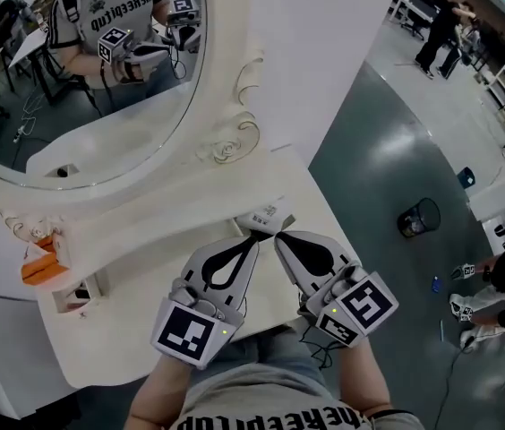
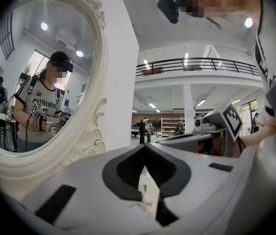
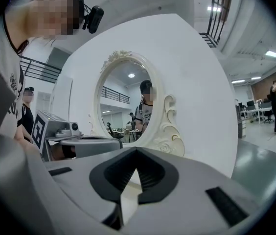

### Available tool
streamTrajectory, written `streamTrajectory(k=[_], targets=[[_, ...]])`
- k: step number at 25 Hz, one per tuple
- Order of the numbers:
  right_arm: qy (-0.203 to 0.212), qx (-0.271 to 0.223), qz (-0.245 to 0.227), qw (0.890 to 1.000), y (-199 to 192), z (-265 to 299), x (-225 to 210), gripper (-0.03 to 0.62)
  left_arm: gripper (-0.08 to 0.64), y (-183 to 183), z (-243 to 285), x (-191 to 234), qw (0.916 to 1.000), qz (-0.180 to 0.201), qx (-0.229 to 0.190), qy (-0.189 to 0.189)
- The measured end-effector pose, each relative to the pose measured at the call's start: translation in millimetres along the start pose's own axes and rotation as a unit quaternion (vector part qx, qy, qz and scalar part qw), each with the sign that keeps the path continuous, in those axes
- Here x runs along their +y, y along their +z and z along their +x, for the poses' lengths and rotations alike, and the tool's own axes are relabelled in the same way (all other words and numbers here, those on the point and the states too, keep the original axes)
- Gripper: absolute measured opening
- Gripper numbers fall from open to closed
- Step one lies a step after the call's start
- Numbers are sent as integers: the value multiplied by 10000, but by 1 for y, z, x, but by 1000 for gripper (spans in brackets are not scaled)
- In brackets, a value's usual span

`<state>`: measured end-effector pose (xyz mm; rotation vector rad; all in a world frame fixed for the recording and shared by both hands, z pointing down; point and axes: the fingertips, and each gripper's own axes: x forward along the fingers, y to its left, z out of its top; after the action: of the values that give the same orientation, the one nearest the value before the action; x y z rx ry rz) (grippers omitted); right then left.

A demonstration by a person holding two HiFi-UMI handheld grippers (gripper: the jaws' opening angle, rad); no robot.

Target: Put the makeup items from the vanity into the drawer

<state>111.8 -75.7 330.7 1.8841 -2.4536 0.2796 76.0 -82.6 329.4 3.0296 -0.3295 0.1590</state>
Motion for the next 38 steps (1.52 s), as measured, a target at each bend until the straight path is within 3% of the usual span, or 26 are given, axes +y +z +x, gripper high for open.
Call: streamTrajectory(k=[22, 38], targets=[[-622, -441, 127, 9970, 9, -23, 30, 9, 14, -3, -20, -23, 9965, 165, 46, -813], [-640, -483, 28, 9968, 10, -16, 55, 9, 14, -4, -40, -17, 9961, 196, -20, -860]])
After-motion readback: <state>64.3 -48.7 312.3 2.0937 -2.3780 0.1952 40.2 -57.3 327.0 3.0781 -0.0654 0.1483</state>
